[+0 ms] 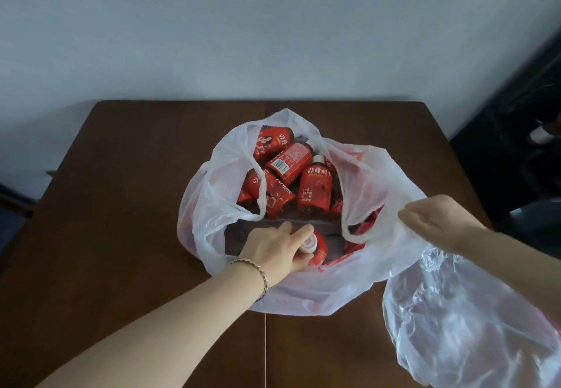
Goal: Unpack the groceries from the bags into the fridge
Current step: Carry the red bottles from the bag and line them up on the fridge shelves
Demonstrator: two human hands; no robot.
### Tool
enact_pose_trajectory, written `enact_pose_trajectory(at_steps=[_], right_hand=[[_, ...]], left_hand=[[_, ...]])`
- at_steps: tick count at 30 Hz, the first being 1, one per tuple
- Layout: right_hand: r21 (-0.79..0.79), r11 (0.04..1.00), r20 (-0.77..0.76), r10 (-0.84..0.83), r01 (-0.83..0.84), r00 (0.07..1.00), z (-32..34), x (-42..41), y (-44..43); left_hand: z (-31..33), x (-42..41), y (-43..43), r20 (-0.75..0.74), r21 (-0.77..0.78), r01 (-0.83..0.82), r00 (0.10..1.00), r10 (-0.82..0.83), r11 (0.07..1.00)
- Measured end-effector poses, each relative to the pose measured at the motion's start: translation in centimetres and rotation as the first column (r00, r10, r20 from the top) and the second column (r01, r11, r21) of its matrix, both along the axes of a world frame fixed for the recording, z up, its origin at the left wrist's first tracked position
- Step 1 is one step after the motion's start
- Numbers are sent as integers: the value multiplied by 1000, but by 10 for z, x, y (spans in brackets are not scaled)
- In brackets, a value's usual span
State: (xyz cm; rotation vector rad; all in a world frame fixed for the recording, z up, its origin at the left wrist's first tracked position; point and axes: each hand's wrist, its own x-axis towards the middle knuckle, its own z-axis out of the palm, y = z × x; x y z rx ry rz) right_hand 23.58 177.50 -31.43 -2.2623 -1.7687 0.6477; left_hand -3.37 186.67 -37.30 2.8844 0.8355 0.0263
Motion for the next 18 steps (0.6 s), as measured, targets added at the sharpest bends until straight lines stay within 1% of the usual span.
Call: enact_pose_trajectory(at_steps=[1, 2, 3, 4, 6, 7, 8, 9, 10, 11, 12, 13, 14, 15, 16, 17, 18], right_hand=[[47, 983, -78, -174, 178, 982, -6, -2, -5], [63, 933, -130, -344, 354, 930, -13, -5, -7], [58, 869, -164, -477, 491, 863, -19, -8, -7], [35, 816, -177, -564, 578, 807, -22, -13, -4], [44, 799, -109, -592, 599, 798, -23, -19, 6], [51, 814, -34, -577, 578, 816, -18, -26, 12], [109, 871, 116, -490, 480, 864, -11, -32, 17], [185, 945, 287, -315, 270, 905, -7, -38, 25], [272, 962, 414, -102, -16, 904, -3, -44, 32], [268, 912, 548, 120, -310, 828, 2, -54, 39], [142, 834, 630, 340, -533, 699, 7, -65, 46], [-10, 755, 598, 530, -655, 601, 10, -73, 54], [-113, 713, 493, 645, -691, 584, 8, -82, 60], [-232, 717, 401, 686, -658, 606, 5, -88, 67], [-297, 739, 360, 673, -604, 646, 1, -92, 74], [-340, 780, 315, 621, -525, 718, -2, -96, 82], [-359, 836, 279, 520, -415, 807, -5, -97, 88]], left_hand=[[0, 1, 0, -14, 8, -2, 1000, 2, 1000], [2, 1, 1, -20, -13, -15, 1000, 14, 1000], [4, 2, 1, -29, -28, -25, 999, 24, 999], [4, 2, 1, -31, -32, -32, 999, 31, 999], [4, 2, 0, -7, -12, -38, 999, 38, 999], [3, 2, 0, 12, 4, -42, 999, 42, 999], [3, 1, 1, 34, -6, -38, 999, 39, 999], [3, 1, 1, 33, -26, -29, 999, 30, 999], [2, 1, 2, 22, -27, -14, 1000, 14, 1000], [1, 1, 3, 26, -3, -7, 1000, 7, 1000], [1, 1, 3, 29, 6, -9, 1000, 9, 1000], [-1, 1, 2, 24, -8, -13, 1000, 13, 1000], [0, 2, 1, 36, -4, -31, 999, 31, 1000], [3, 3, -1, 43, 14, -48, 998, 47, 999], [4, 2, -2, 61, 28, -51, 997, 49, 998], [3, 2, -2, 88, 39, -55, 995, 51, 998], [1, 2, -2, 86, 42, -56, 995, 52, 998]])
